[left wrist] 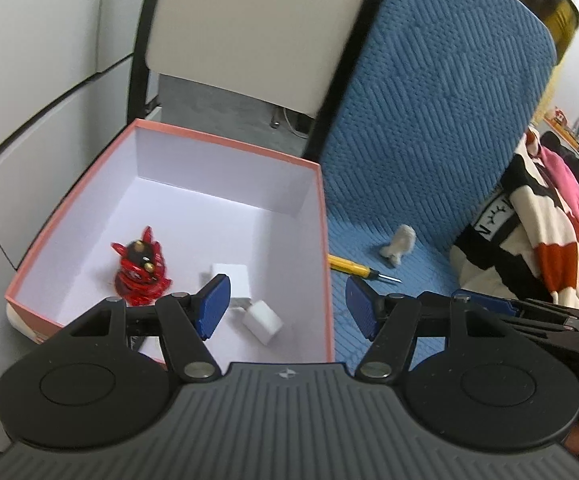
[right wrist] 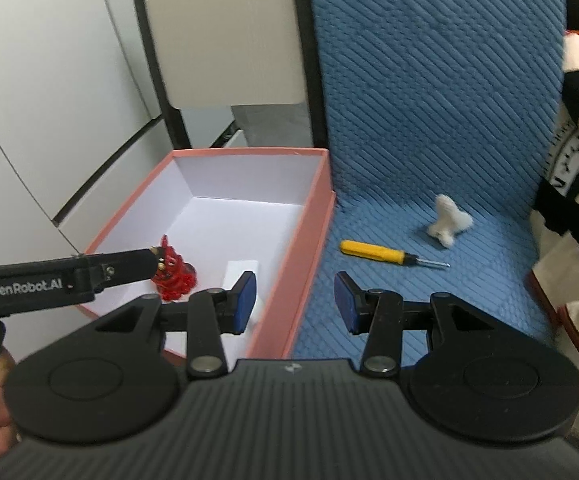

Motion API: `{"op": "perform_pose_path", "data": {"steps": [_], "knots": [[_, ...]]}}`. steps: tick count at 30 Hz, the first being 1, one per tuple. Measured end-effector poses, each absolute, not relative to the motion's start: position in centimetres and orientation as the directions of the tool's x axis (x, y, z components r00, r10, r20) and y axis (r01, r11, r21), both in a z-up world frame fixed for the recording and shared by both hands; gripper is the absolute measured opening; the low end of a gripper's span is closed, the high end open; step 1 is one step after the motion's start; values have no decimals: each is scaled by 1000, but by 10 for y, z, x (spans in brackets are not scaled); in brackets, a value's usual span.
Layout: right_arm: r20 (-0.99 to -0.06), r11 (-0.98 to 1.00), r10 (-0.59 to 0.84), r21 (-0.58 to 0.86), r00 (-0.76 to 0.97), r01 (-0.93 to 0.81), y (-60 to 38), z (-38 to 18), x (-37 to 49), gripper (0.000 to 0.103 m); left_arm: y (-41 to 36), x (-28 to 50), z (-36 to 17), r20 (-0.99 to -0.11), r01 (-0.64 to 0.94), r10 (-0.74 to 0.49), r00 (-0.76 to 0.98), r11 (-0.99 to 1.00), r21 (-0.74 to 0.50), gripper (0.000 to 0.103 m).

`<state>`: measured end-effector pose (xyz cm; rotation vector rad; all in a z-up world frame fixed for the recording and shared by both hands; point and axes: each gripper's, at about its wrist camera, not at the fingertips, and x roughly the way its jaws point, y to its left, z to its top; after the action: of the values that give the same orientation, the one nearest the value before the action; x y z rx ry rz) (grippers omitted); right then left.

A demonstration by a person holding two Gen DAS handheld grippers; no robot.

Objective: Organize rigid objects
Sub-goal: 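Withdraw both open grippers from the box back toward the chair seat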

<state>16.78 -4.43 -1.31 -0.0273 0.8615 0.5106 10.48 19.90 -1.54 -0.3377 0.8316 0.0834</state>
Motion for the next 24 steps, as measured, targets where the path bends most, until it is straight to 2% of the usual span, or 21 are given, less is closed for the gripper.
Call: {"op": "perform_pose_path", "data": {"steps": [24], "knots": [[-734, 935, 327, 158, 596, -318, -133, -57, 157, 47, 106, 117, -68, -772, -86, -152, 618, 962, -259, 69]]}}
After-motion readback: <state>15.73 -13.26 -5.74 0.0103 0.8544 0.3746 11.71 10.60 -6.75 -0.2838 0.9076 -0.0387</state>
